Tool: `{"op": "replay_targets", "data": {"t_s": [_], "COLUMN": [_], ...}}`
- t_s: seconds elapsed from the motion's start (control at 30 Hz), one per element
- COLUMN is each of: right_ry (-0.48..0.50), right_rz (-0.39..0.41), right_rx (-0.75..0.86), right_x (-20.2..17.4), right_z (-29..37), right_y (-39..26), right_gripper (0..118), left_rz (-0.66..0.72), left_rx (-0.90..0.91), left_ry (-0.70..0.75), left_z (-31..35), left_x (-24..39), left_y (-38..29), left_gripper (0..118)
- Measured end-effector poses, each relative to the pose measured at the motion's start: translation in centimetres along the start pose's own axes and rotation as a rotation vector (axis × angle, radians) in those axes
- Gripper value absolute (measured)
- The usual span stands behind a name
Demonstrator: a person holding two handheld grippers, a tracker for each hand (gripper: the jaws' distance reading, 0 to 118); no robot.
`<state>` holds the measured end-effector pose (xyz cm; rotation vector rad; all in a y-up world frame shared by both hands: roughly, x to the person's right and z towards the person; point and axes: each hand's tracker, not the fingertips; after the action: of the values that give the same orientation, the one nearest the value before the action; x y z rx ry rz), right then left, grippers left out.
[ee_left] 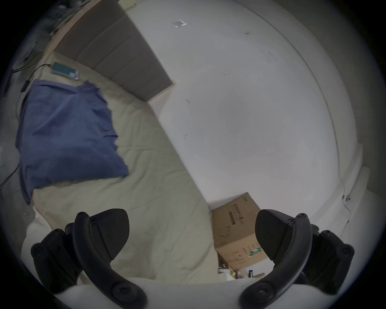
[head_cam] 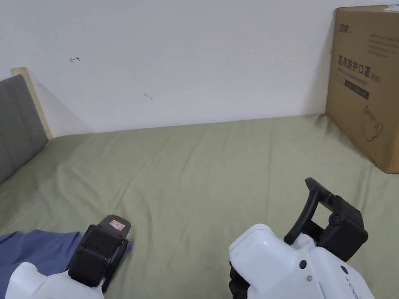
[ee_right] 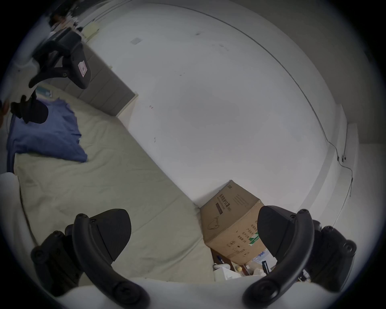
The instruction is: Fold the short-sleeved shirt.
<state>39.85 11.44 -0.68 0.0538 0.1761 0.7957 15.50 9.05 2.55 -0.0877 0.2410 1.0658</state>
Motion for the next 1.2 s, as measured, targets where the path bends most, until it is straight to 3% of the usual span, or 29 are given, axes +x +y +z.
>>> {"op": "replay_targets", "data": {"t_s": [0.07,0.17,0.33,0.4,0.47,0.53,0.6,0.9,0.97,1.0,1.03,1.07,1.1,1.13,1.17,1.2], "right_ry": [0.031,-0.021,-0.015,-0.033,-0.052,-0.095,-0.114,-0.069,-0.061,-0.058,-0.068,-0.076,-0.081,-0.075,-0.06,-0.06], "right_rz": [-0.111,-0.341,-1.025,-1.114,-1.053,-0.919,-0.835,-0.785,-0.77,-0.763,-0.764,-0.773,-0.782,-0.789,-0.792,-0.789], "right_rx": [-0.014,-0.007,-0.042,-0.07,-0.093,-0.113,-0.109,-0.062,-0.057,-0.063,-0.072,-0.076,-0.076,-0.078,-0.083,-0.085], "right_x": [0.9,3.0,7.7,8.2,8.2,7.8,7.2,6.5,6.4,6.4,6.3,6.3,6.3,6.5,6.7,6.7], "right_z": [-0.2,-0.4,-0.6,-0.9,-1.2,-1.3,-1.3,-1.1,-1.1,-1.2,-1.3,-1.3,-1.2,-1.2,-1.3,-1.3], "right_y": [0.0,0.0,-2.8,-4.2,-4.9,-5.0,-4.7,-3.4,-3.3,-3.3,-3.2,-3.3,-3.5,-3.6,-3.7,-3.7], "right_gripper": [118,118,118,118,118,118,118,117,101,79,42,24,18,16,9,1], "left_rz": [-0.075,-0.338,-1.027,-1.211,-1.25,-1.16,-1.066,-0.982,-0.972,-0.968,-0.969,-0.969,-0.97,-0.969,-0.965,-0.951], "left_rx": [0.025,0.101,0.255,0.278,0.271,0.204,0.176,0.15,0.117,0.118,0.124,0.141,0.149,0.143,0.13,0.107], "left_ry": [0.025,0.036,-0.027,-0.045,-0.06,-0.083,-0.097,-0.092,-0.076,-0.09,-0.092,-0.078,-0.065,-0.069,-0.078,-0.086], "left_z": [0.3,0.5,1.5,1.8,1.8,1.7,1.5,1.1,1.1,1.2,1.3,1.3,1.2,1.2,1.2,1.2], "left_x": [0.6,3.2,7.8,8.4,8.2,7.7,7.4,7.6,7.7,7.5,7.5,7.6,7.6,7.6,7.5,7.5], "left_y": [-0.1,0.0,-2.6,-4.1,-5.0,-5.2,-4.9,-3.3,-3.2,-3.2,-3.3,-3.4,-3.4,-3.3,-3.1,-3.0], "left_gripper": [118,118,118,118,118,118,118,118,115,108,83,54,27,11,10,2]}}
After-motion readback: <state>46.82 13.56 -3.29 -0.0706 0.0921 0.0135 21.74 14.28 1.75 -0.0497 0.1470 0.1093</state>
